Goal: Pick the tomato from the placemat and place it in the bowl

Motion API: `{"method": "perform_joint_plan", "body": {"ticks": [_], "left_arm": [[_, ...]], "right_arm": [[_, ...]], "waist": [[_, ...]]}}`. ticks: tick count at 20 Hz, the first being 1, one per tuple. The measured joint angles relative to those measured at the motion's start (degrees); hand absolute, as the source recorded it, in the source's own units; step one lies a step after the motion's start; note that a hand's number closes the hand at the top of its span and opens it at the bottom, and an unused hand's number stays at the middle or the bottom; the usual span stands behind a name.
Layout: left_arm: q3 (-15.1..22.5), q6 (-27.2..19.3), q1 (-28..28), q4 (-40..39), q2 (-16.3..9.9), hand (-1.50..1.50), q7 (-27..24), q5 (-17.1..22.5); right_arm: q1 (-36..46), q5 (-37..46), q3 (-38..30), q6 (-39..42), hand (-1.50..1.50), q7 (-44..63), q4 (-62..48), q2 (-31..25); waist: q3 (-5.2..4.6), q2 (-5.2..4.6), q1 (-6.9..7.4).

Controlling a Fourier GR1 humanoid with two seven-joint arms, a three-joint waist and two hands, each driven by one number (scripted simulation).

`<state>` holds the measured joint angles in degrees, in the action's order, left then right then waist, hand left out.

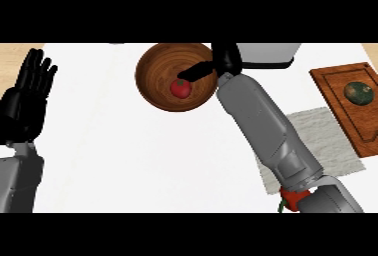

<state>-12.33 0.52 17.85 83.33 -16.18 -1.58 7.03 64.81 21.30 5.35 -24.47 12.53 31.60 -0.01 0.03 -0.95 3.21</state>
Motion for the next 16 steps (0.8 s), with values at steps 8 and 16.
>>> {"method": "perform_joint_plan", "body": {"ticks": [8,16], "left_arm": [[-0.94,-0.84,-0.76,0.78,-0.56,0.0,1.36,-0.13],[-2.3,0.21,-2.99,1.76,-1.3,0.0,1.02,0.82]], "right_arm": [[-2.09,-4.51,-8.14,-6.77,-1.5,-6.95,0.78,-4.07],[-10.48,-12.02,-15.45,1.06,-1.5,-16.26,4.79,-12.65]], "waist": [[0.0,0.57,-1.96],[0.0,0.83,-2.89]]}}
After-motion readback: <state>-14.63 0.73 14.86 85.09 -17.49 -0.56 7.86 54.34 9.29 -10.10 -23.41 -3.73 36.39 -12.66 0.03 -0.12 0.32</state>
